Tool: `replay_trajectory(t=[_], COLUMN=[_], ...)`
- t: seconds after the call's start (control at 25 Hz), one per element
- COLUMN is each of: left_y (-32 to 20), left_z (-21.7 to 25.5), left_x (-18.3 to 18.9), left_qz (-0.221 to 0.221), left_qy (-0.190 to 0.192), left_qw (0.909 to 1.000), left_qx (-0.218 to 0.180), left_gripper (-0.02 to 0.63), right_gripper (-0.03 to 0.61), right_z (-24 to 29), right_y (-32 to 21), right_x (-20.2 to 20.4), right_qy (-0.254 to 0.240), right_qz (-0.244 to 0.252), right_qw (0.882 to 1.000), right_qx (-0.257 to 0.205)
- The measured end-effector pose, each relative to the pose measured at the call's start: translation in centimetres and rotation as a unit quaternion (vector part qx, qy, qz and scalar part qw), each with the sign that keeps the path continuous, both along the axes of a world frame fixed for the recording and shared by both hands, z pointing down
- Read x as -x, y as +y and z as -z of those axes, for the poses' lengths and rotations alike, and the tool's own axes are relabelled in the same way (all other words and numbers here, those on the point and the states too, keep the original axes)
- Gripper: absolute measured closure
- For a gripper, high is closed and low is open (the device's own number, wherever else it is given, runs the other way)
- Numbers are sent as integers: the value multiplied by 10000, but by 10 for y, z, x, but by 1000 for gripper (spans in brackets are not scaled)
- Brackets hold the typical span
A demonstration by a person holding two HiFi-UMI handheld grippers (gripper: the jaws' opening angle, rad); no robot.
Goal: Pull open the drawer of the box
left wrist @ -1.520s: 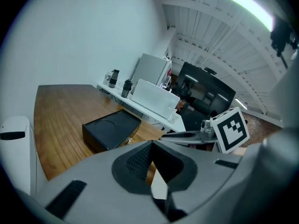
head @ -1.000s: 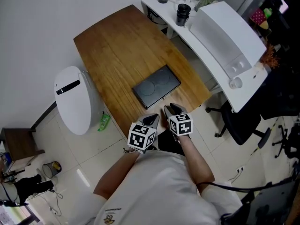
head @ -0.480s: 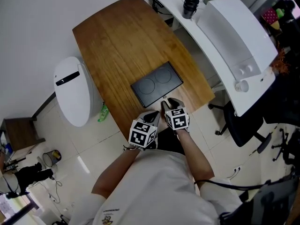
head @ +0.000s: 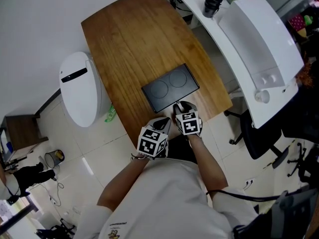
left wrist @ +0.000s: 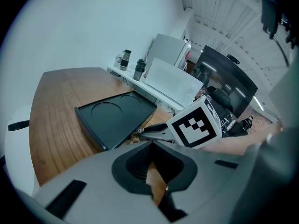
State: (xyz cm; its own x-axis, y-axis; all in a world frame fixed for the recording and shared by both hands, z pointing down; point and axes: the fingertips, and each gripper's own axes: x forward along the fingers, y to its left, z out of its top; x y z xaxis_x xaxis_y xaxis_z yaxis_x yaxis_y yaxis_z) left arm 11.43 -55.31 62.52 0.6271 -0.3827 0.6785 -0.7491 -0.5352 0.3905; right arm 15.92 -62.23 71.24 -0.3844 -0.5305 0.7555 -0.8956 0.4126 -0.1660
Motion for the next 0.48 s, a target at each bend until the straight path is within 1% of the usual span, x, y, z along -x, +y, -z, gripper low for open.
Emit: replay_trajectory(t=[0.48], left_y=[-3], left_z=[-6], left_x=[3], left_qz=[163], left_qy=[-48], left_qw=[9998], left_qx=[35], left_gripper=[614], right_gripper=[485], right_z=[-5], right_y=[-4], right_x=[5], right_qy=[103], right_qz=[278], right_qw=[9996], right_qx=[31])
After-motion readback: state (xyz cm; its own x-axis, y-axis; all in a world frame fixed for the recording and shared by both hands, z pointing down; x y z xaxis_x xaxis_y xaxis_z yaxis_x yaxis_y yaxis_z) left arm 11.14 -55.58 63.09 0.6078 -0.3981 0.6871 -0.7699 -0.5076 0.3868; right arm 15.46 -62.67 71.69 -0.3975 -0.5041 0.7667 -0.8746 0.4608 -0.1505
